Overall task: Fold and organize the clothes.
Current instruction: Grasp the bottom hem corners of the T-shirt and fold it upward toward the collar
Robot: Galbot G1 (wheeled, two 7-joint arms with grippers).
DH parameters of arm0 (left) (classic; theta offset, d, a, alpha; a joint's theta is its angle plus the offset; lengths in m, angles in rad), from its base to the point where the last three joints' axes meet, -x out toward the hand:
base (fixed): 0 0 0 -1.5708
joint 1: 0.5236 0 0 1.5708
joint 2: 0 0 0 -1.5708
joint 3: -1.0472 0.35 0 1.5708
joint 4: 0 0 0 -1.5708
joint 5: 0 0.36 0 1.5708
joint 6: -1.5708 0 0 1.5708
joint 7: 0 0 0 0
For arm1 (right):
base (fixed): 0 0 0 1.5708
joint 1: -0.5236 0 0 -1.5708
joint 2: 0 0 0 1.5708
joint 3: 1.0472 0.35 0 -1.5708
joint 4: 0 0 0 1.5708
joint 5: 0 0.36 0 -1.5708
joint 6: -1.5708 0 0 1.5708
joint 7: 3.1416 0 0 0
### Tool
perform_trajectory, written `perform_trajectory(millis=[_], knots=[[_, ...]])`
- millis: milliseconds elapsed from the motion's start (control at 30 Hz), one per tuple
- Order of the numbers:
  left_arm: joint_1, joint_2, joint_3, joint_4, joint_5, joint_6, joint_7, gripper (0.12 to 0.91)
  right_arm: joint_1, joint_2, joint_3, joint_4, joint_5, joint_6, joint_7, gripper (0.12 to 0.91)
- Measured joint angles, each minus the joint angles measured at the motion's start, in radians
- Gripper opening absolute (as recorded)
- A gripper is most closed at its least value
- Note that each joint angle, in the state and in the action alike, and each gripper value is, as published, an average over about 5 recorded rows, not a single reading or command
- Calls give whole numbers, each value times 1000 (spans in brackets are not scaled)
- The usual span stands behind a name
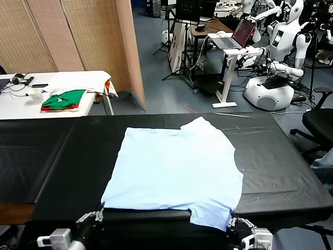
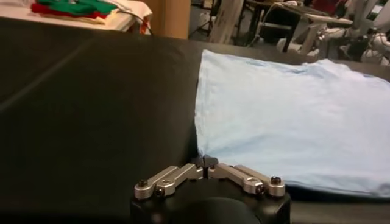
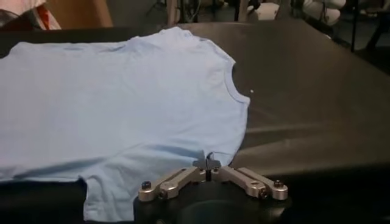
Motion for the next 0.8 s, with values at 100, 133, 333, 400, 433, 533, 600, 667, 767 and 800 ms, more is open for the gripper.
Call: perform_trajectory(millis=[100, 133, 333, 400, 433, 533, 600, 667, 767, 800], knots=[[-26, -16, 14, 13, 15, -32, 4, 147, 49, -14, 1, -36, -3, 37, -35, 141], [-38, -22, 19, 21, 20, -44, 4, 147, 68, -19, -1, -51, -4, 46, -44, 141], [-144, -60, 54, 89, 37, -91, -18, 147, 201, -50, -22, -163, -4, 67, -67, 141], [-186, -67, 61, 115, 41, -96, -21, 147, 249, -54, -28, -202, -5, 68, -68, 141], [-206, -69, 63, 128, 42, -98, -23, 147, 271, -55, -31, -219, -6, 70, -68, 141], [-264, -72, 73, 169, 50, -104, -32, 147, 336, -56, -40, -273, -10, 76, -72, 141], [-299, -73, 79, 196, 57, -110, -36, 147, 376, -59, -48, -306, -21, 78, -75, 141], [-330, -72, 86, 221, 64, -113, -35, 147, 414, -64, -55, -338, -40, 78, -78, 141], [-367, -65, 95, 257, 77, -114, -27, 147, 461, -72, -66, -381, -58, 78, -79, 141], [-378, -62, 99, 268, 82, -114, -25, 147, 474, -75, -69, -394, -60, 78, -79, 141]])
